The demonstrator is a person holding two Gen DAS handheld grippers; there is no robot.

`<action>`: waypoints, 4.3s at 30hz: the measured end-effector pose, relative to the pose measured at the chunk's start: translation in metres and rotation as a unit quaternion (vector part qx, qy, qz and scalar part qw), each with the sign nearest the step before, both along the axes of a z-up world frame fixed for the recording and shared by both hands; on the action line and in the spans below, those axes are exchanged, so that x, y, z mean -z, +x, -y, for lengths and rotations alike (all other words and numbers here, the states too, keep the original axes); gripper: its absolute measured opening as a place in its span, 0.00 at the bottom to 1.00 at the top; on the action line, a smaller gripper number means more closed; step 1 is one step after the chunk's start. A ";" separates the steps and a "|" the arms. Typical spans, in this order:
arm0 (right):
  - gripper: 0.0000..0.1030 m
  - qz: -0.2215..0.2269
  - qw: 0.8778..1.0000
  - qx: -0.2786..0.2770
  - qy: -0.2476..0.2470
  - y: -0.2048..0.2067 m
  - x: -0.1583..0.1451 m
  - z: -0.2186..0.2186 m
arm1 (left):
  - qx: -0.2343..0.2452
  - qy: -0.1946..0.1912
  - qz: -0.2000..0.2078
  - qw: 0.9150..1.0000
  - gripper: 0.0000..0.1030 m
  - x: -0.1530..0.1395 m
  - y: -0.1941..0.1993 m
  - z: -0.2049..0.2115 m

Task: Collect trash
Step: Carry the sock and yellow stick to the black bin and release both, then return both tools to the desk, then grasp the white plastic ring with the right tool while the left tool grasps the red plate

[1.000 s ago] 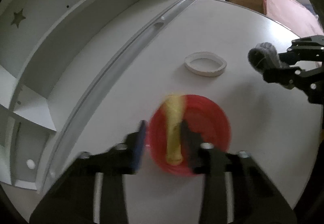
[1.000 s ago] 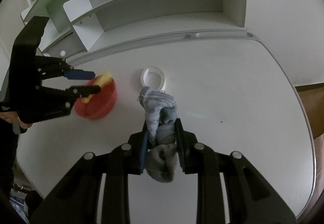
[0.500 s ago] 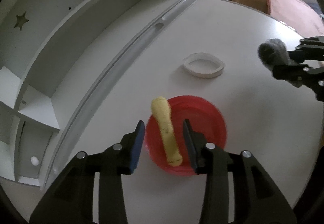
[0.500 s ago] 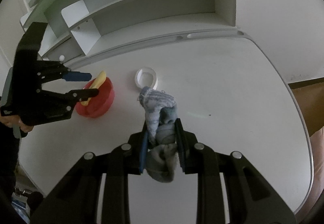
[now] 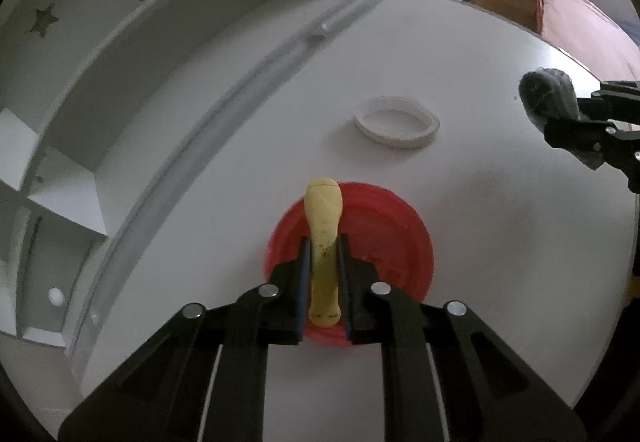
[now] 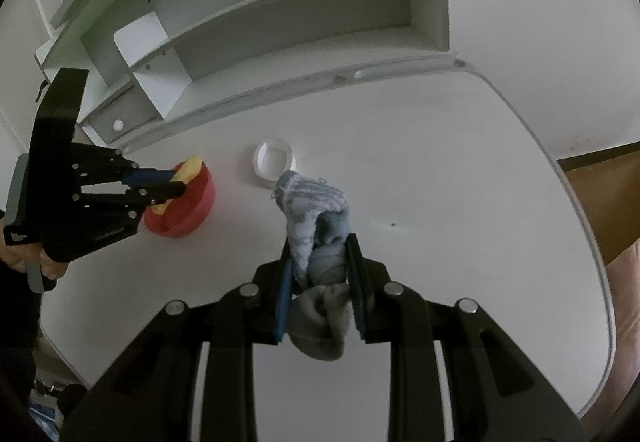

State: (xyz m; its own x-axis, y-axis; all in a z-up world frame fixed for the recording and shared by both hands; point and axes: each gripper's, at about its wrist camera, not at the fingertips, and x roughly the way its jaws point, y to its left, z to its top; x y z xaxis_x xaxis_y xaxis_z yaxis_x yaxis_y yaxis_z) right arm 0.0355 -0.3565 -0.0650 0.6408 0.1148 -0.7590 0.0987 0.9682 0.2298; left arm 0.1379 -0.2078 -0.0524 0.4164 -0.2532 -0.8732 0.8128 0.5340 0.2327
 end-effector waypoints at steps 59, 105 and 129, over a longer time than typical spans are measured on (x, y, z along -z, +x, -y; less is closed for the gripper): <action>0.55 -0.108 0.912 0.389 0.073 -0.286 0.119 0.279 | 0.245 -0.090 -0.133 0.956 0.26 0.096 -0.307 0.330; 0.76 -0.062 0.988 -0.084 -0.115 0.119 0.021 -0.050 | -0.203 -0.111 0.039 0.972 0.93 0.004 -0.053 -0.087; 0.34 0.011 0.998 -0.035 -0.052 0.045 -0.027 0.005 | -0.199 -0.086 0.010 0.976 0.93 0.031 -0.017 -0.024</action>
State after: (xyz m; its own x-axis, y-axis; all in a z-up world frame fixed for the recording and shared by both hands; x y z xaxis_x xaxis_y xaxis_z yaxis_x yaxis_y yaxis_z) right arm 0.0808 -0.3617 -0.0377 0.6506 0.0812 -0.7550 0.0264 0.9912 0.1294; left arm 0.1214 -0.1834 -0.0832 0.5284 -0.2102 -0.8226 0.5288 0.8395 0.1252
